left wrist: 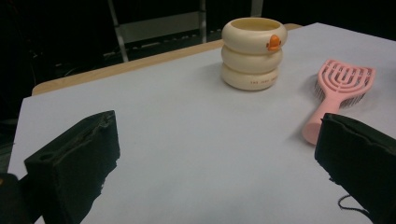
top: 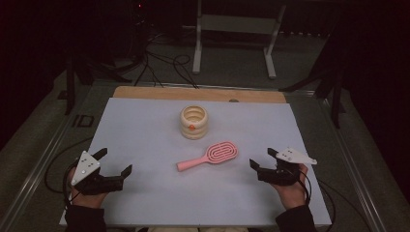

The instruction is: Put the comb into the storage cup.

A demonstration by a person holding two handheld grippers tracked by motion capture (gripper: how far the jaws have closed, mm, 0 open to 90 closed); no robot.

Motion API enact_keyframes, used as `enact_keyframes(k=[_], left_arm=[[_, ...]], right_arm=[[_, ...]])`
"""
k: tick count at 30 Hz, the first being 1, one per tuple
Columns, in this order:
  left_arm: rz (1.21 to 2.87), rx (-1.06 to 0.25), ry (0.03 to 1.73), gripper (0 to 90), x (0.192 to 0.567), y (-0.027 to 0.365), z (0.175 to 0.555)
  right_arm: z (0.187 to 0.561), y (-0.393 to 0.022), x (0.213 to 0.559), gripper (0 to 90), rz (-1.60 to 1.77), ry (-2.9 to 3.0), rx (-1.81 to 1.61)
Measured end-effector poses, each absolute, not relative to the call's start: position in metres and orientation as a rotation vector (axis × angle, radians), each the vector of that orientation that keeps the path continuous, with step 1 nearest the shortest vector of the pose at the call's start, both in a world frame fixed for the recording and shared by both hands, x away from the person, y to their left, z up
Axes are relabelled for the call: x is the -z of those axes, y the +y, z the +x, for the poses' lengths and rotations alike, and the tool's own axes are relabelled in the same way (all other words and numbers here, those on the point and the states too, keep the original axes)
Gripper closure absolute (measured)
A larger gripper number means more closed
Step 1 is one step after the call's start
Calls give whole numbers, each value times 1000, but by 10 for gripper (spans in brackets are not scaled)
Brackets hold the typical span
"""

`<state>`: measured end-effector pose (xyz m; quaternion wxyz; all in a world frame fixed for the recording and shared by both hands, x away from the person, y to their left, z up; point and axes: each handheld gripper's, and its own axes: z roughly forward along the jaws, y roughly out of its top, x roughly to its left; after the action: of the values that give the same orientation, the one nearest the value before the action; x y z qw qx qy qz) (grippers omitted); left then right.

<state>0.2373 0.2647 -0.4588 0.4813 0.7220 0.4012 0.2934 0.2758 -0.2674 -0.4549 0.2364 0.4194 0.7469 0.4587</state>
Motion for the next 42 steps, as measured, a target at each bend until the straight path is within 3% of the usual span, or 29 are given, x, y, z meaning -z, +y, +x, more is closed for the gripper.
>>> enact_keyframes(k=[6,9,14,15,20,22,23,24,25,42], left_arm=[[1758,-724,989,8,460,265,237],[1756,-726,994,8,461,265,237],[1755,-728,1010,8,465,265,238],[1760,-729,1008,8,465,265,238],[1760,-729,1007,8,466,264,238],[1761,-725,1009,8,467,264,238],[1761,-725,1009,8,467,264,238],[1759,-725,1010,8,467,263,239],[1759,-724,1011,8,468,263,239],[1761,-723,1005,8,468,261,239]], right_arm=[[293,-255,446,257,1168,2059,-1226],[306,-249,444,346,1212,2053,-1183],[309,-248,444,370,1234,2050,-1166],[329,-243,449,499,1324,2063,-1133],[338,-239,454,567,1336,2079,-1100],[352,-232,461,693,1352,2111,-1054],[352,-232,461,693,1352,2111,-1054],[357,-228,463,844,1333,2127,-1026],[359,-226,465,895,1327,2129,-1019],[382,-212,506,899,1441,2247,-842]])
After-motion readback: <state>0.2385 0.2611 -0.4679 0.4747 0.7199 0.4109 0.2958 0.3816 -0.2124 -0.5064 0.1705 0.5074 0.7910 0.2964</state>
